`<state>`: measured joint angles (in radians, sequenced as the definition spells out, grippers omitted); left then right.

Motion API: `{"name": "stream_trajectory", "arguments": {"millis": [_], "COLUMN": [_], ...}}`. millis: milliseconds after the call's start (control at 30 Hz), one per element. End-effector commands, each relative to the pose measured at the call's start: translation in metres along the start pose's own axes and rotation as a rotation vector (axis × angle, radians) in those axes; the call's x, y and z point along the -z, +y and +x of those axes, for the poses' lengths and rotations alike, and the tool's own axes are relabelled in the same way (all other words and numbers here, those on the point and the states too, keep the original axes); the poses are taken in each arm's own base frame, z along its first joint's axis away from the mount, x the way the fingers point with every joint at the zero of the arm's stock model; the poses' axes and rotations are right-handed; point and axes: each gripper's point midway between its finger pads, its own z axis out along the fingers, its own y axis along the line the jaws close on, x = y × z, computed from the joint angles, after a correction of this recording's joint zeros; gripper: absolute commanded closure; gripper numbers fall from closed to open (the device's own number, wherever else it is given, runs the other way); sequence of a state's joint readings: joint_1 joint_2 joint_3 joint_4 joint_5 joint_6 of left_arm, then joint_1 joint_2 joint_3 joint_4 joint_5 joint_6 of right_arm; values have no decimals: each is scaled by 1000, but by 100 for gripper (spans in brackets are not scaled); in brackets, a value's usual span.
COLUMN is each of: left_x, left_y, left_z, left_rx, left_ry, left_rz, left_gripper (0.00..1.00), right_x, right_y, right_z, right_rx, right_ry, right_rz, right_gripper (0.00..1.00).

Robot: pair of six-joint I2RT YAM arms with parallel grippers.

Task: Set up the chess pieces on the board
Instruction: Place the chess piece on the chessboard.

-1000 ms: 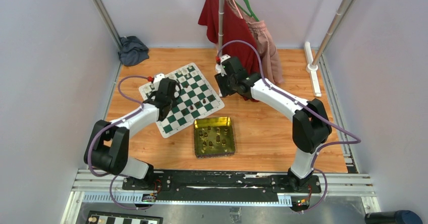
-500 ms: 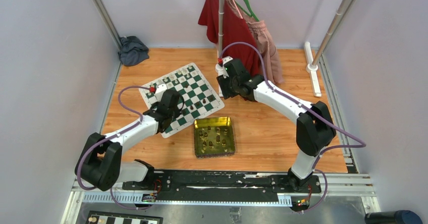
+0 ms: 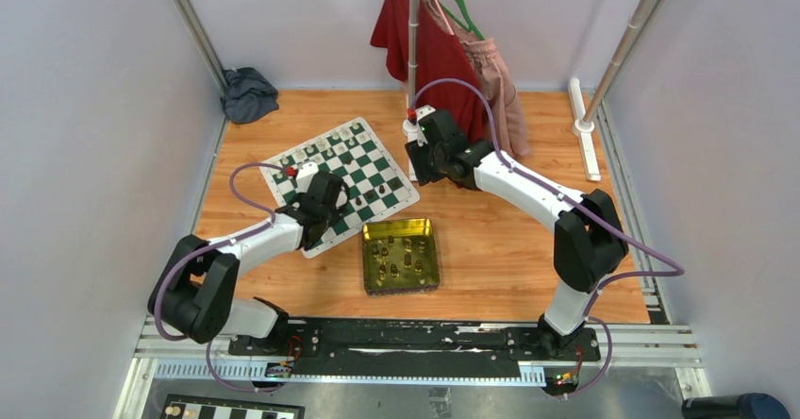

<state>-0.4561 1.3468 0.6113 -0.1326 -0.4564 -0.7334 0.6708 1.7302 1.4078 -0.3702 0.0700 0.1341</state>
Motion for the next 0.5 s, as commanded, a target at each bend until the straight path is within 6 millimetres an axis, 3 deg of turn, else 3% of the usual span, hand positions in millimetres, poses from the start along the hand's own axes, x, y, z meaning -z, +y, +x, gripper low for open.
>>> {"name": "stream_trajectory", "arguments": {"millis": [0,467], "left_x": [-5,-12], "left_y": [-7,-16], "left_z": [-8,-11], "left_rx": [8,-26], "left_ry": [-31,-29], "left_rz": [-4,-14], "left_gripper": [100,100], "right_x": [7,7], "right_y": [-8,-8], "right_z": [5,6], "right_rx": [-5,-10], "right_ry": [12,12], "right_rz": [13,14], "right_gripper": [48,48]}}
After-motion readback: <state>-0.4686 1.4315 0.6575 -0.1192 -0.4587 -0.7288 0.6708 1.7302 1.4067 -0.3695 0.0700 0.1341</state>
